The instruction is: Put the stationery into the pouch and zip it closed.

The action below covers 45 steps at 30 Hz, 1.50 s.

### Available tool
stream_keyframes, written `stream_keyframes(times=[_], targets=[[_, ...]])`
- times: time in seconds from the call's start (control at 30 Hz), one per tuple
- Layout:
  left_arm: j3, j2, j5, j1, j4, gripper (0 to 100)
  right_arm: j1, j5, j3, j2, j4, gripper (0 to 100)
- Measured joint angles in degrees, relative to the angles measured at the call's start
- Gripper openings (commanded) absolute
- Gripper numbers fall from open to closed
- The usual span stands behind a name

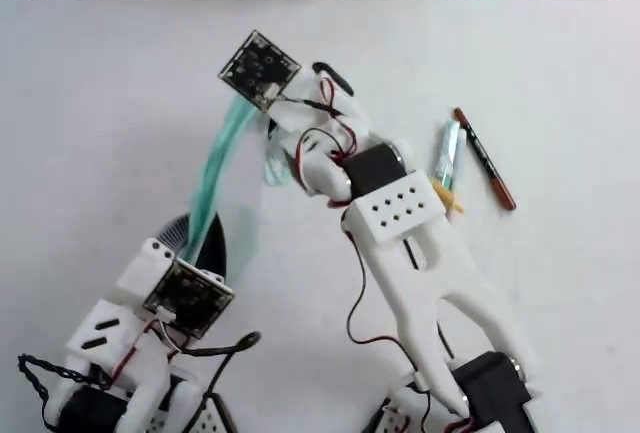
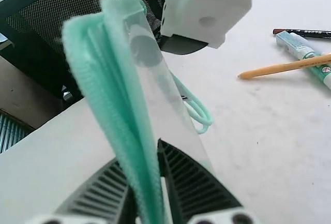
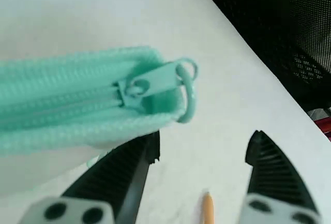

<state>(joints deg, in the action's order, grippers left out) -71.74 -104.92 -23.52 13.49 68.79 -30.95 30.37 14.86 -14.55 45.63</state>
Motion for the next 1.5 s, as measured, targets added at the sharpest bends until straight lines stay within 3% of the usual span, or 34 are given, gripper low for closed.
stream_keyframes(times=[0.4,0.57,0.77,0.93,1.2,1.5], targets=[[-0.09,0.0,0.0,-0.7,0.0,2,-3.52,-0.7,0.0,-2.64,3.6,27.2],[-0.09,0.0,0.0,-0.97,0.0,2,0.09,-0.79,0.09,-9.49,2.11,25.7],[-0.09,0.0,0.18,-1.05,0.0,2,-2.99,-0.88,0.09,-21.71,-4.13,1.1],[-0.09,0.0,0.18,-1.05,0.0,2,-4.13,-0.88,-2.46,-17.85,-8.44,8.6],[-0.09,0.0,0.18,-1.05,0.0,2,-4.48,-9.67,-32.35,8.35,2.73,1.9],[-0.18,0.0,0.18,3.25,-0.62,2,-6.68,-10.02,-71.3,36.4,26.9,2.0]])
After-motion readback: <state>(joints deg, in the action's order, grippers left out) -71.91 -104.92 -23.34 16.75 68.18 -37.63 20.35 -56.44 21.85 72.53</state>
